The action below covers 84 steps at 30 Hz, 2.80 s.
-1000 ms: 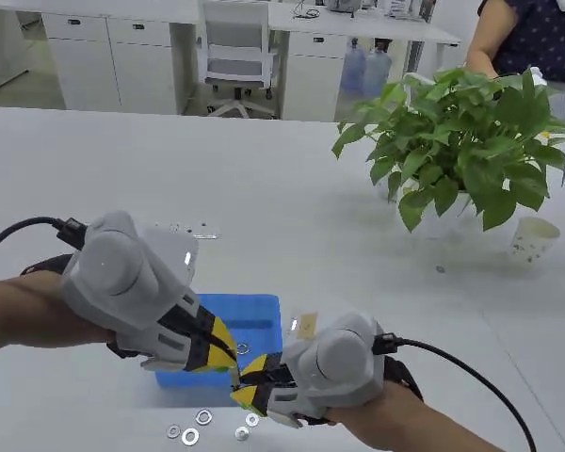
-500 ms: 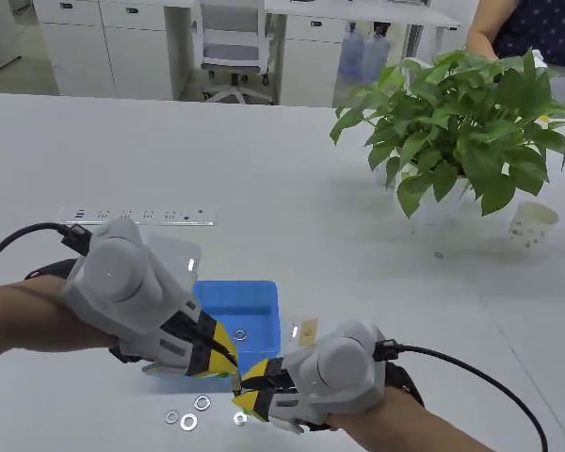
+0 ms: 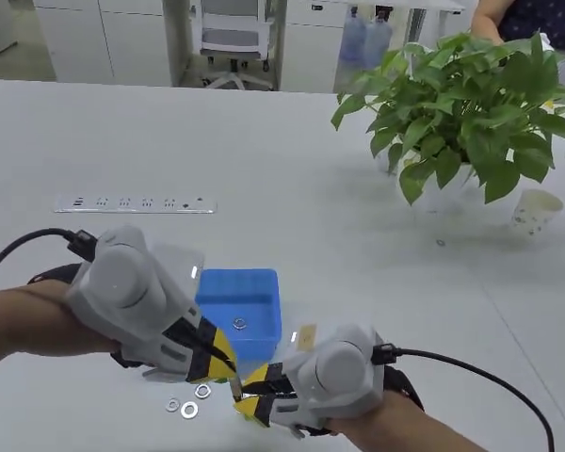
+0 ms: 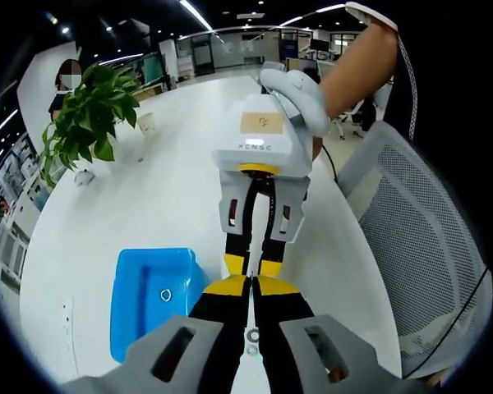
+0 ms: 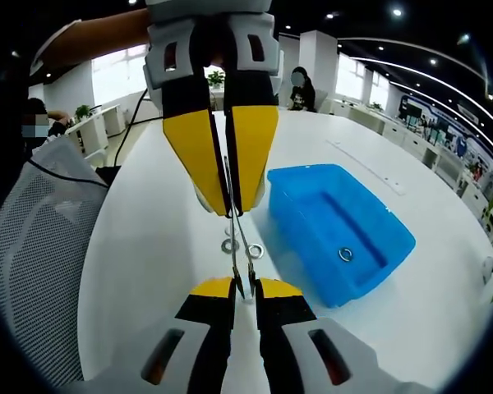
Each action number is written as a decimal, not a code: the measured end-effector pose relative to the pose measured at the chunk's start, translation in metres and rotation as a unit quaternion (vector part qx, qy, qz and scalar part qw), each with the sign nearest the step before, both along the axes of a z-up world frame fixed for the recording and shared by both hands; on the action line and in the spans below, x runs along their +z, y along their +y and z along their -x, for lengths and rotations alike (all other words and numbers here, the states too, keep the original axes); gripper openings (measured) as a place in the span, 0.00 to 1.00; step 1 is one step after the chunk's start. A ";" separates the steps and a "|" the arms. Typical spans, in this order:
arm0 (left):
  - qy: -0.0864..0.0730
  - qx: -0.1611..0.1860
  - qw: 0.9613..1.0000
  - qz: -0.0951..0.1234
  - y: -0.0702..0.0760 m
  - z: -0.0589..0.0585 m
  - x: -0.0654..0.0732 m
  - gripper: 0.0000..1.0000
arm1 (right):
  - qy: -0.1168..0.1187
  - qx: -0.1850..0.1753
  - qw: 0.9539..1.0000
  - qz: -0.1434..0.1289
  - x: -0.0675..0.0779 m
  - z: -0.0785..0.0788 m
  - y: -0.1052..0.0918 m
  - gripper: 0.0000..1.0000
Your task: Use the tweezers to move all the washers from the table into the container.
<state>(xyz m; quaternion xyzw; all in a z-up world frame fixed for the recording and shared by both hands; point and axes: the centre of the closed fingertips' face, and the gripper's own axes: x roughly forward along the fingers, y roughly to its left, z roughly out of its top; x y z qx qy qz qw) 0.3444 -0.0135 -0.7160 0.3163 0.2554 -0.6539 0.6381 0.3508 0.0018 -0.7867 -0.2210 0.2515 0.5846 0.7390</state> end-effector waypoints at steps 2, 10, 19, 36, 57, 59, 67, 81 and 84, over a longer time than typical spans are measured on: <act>0.002 -0.001 1.000 -0.002 0.000 0.001 -0.002 0.06 | 0.000 0.001 1.000 0.002 -0.002 0.001 0.000 0.11; 0.003 0.000 1.000 -0.001 0.001 0.001 -0.002 0.06 | 0.002 0.002 1.000 0.001 -0.002 0.000 0.000 0.12; 0.004 0.001 1.000 0.000 0.001 0.001 -0.003 0.06 | 0.002 0.003 1.000 0.002 -0.003 0.000 0.001 0.12; 0.005 0.008 1.000 -0.003 -0.003 -0.007 -0.003 0.06 | -0.004 0.014 1.000 -0.007 0.006 -0.002 0.009 0.14; 0.008 0.000 1.000 -0.006 -0.006 -0.005 -0.003 0.06 | 0.017 0.002 1.000 -0.012 0.006 -0.003 0.006 0.10; 0.008 -0.001 1.000 -0.007 -0.006 -0.006 -0.003 0.06 | 0.016 0.003 1.000 -0.010 0.006 -0.003 0.006 0.10; 0.002 -0.003 1.000 -0.015 -0.004 -0.004 -0.002 0.06 | 0.011 0.010 1.000 -0.005 0.007 -0.001 0.008 0.10; 0.009 0.005 1.000 0.004 0.002 -0.002 0.021 0.06 | -0.010 0.025 1.000 -0.006 0.030 0.001 0.011 0.10; 0.009 0.007 1.000 0.006 0.002 -0.003 0.028 0.06 | -0.013 0.023 1.000 -0.006 0.036 -0.001 0.012 0.10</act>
